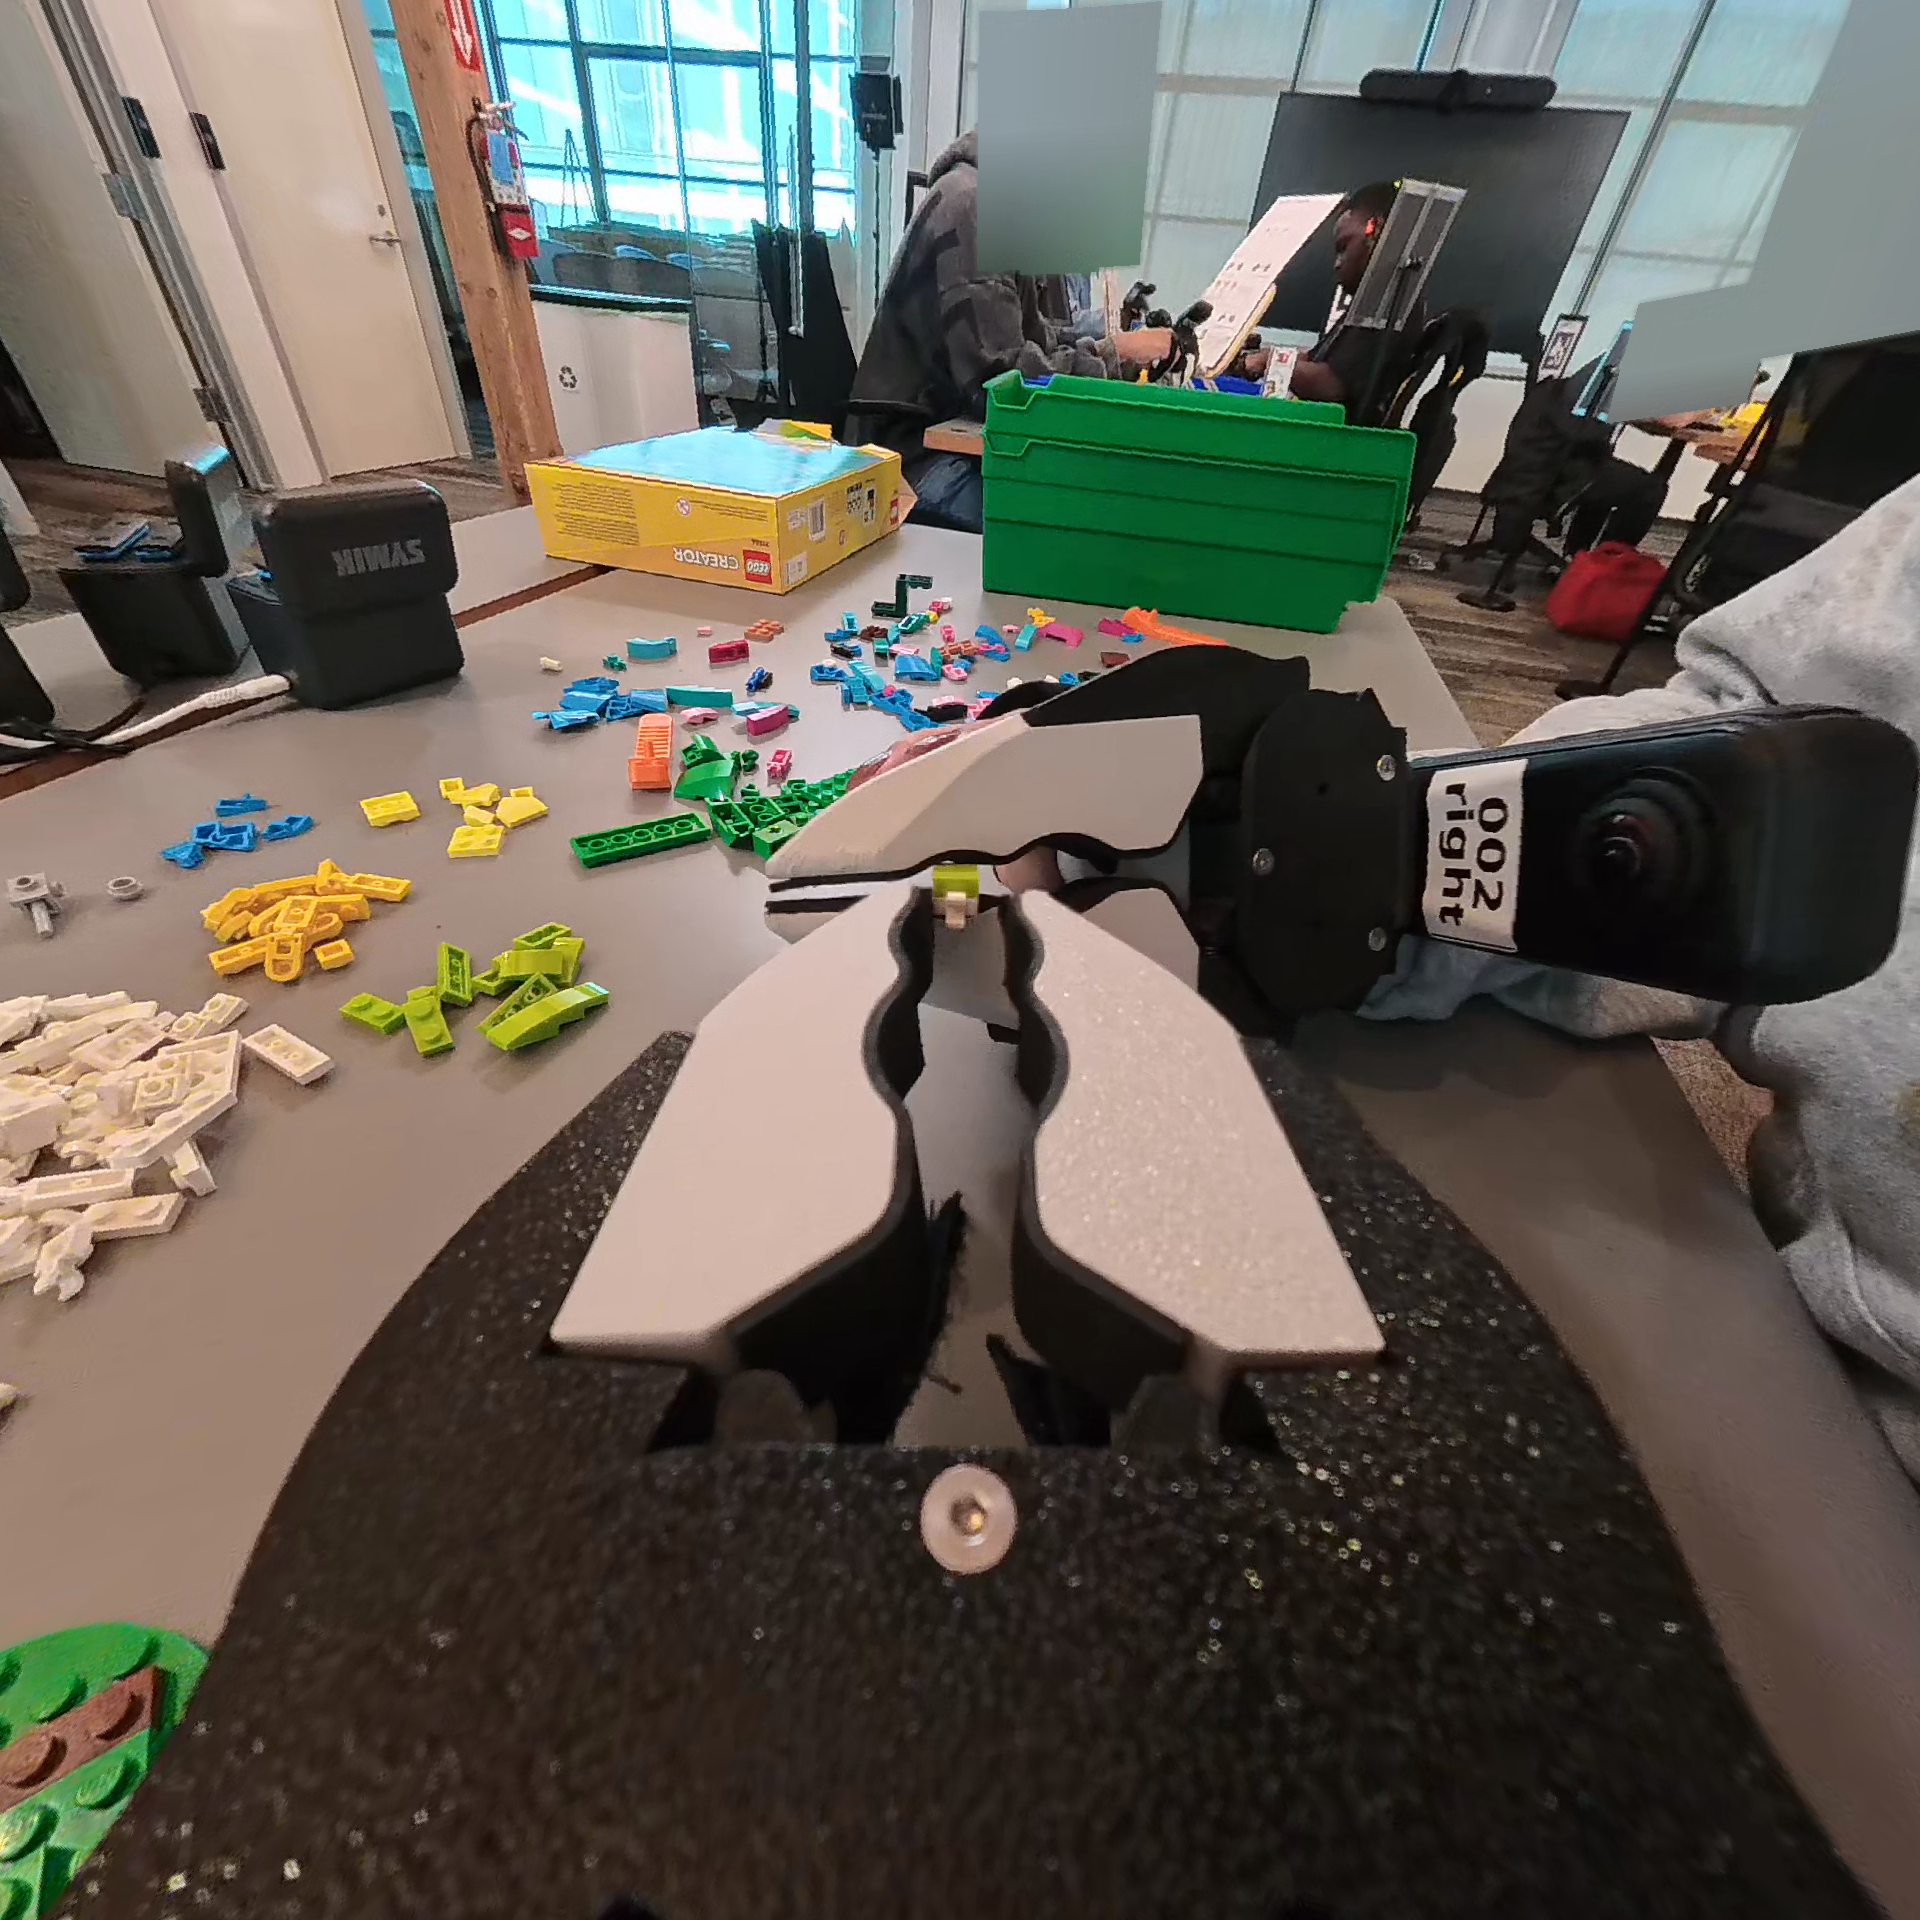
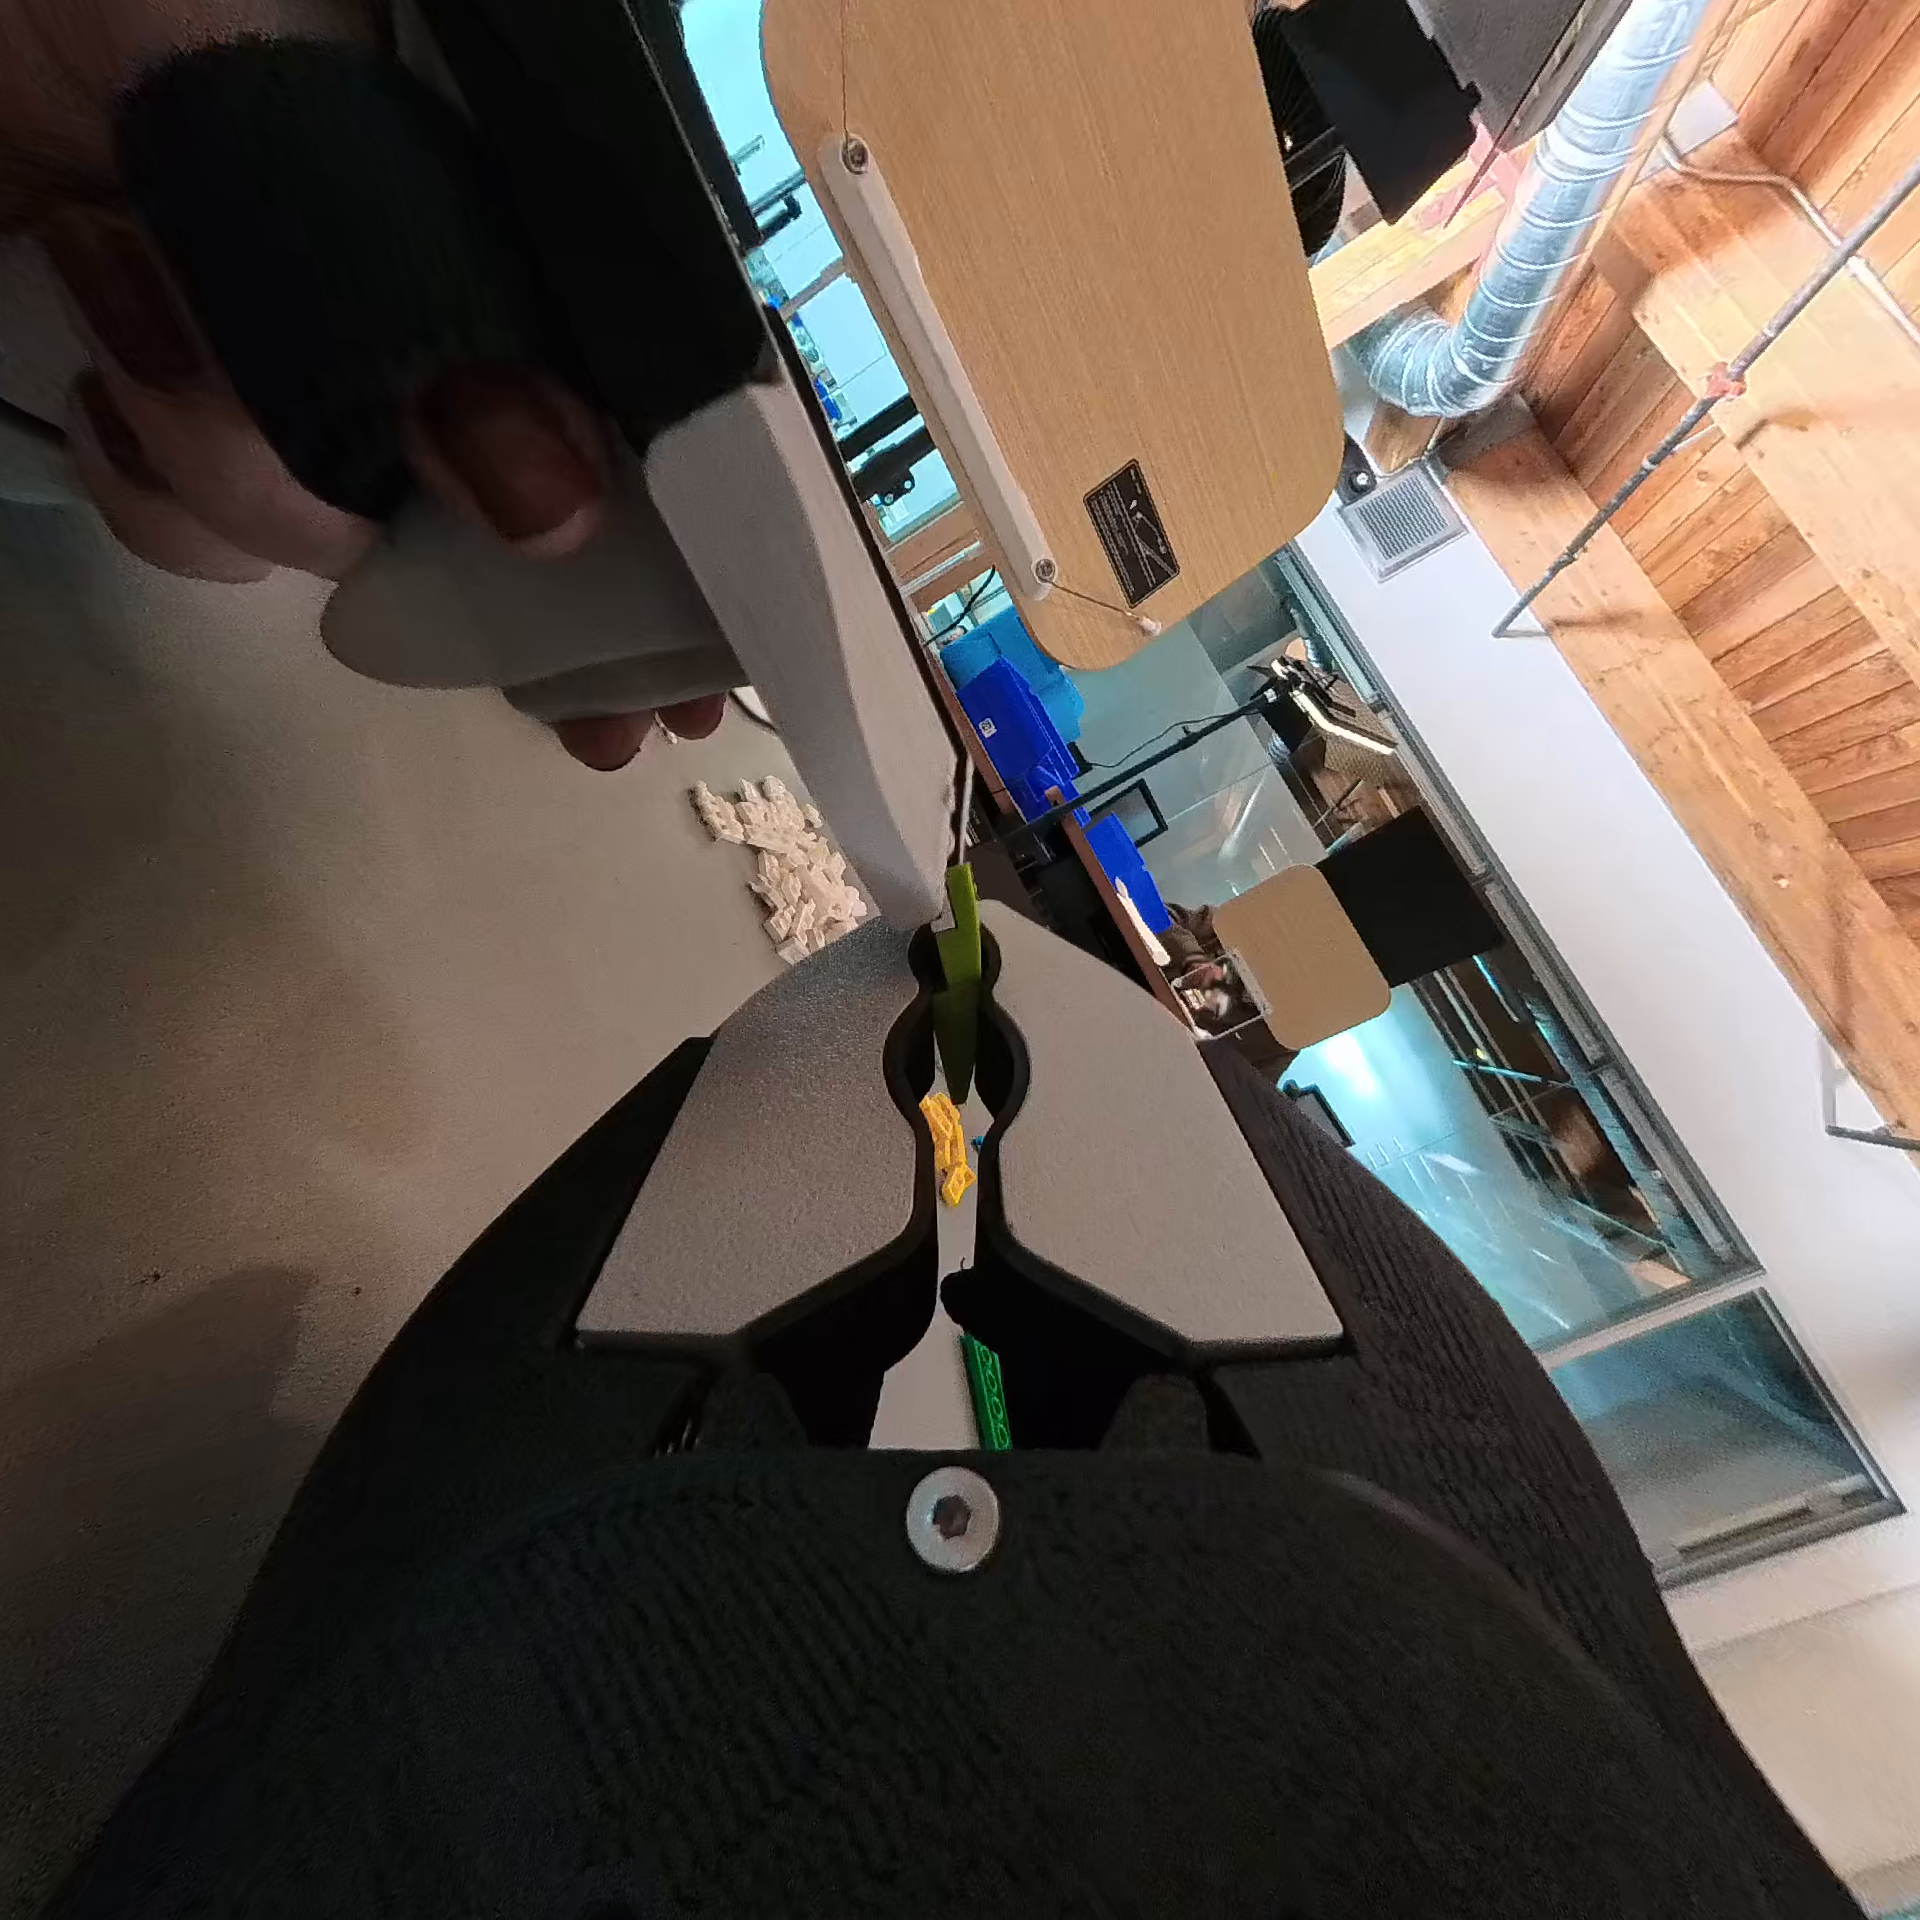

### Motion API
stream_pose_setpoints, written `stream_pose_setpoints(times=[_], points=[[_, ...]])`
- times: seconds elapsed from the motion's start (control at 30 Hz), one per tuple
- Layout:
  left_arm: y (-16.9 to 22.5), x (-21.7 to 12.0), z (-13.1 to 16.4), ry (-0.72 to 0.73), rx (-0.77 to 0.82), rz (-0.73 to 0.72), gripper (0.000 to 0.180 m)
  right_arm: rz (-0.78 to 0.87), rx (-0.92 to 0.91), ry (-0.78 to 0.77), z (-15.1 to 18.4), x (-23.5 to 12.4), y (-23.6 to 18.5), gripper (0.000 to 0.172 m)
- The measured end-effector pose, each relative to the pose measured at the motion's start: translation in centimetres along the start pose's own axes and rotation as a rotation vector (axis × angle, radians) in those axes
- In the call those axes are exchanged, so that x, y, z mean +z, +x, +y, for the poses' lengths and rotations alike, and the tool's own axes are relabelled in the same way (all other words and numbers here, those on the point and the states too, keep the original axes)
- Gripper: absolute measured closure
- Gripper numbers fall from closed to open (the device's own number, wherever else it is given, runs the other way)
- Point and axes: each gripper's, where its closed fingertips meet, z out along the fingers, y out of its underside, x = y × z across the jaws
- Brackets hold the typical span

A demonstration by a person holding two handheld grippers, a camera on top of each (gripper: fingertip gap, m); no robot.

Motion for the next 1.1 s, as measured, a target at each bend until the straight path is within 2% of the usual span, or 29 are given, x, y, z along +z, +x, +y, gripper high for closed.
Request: stream_pose_setpoints(times=[0.33,0.43,0.53,0.57,0.63,0.67,0.77,0.87,0.97,1.1], points=[[0.2,-0.1,0.0,0.001,-0.050,0.030,0.174,-0.001,0.002,0.004,-0.2,-0.2,0.1,0.172],[0.0,-0.2,-0.4,0.012,-0.031,0.015,0.175,-0.026,0.152,-0.015,-0.2,0.0,0.2,0.171],[-0.3,-0.1,-0.3,0.014,-0.044,-0.008,0.175,-0.016,0.171,-0.043,0.1,0.2,0.4,0.171],[-0.6,-0.1,0.2,-0.013,-0.040,-0.025,0.180,0.043,0.194,-0.059,0.5,0.1,1.3,0.172],[-0.5,-0.1,0.6,-0.047,-0.016,-0.036,0.180,0.148,0.424,-0.147,3.6,-0.4,4.5,0.172],[-0.4,-0.1,0.4,-0.027,-0.036,-0.027,0.180,0.146,0.441,-0.164,4.5,-0.7,4.7,0.172],[-0.4,-0.2,-0.3,0.036,-0.146,0.015,0.180,0.058,0.314,-0.143,3.2,-0.3,2.5,0.171],[-1.0,-0.5,-0.8,0.088,-0.177,-0.012,0.179,0.031,0.312,-0.136,3.0,0.2,2.1,0.171],[-1.0,-0.3,-0.8,0.083,-0.166,-0.024,0.155,0.019,0.259,-0.097,2.3,0.2,1.7,0.171],[-0.5,-0.2,-1.1,0.106,-0.155,0.002,0.150,0.024,0.142,-0.041,1.3,0.4,1.3,0.171]])
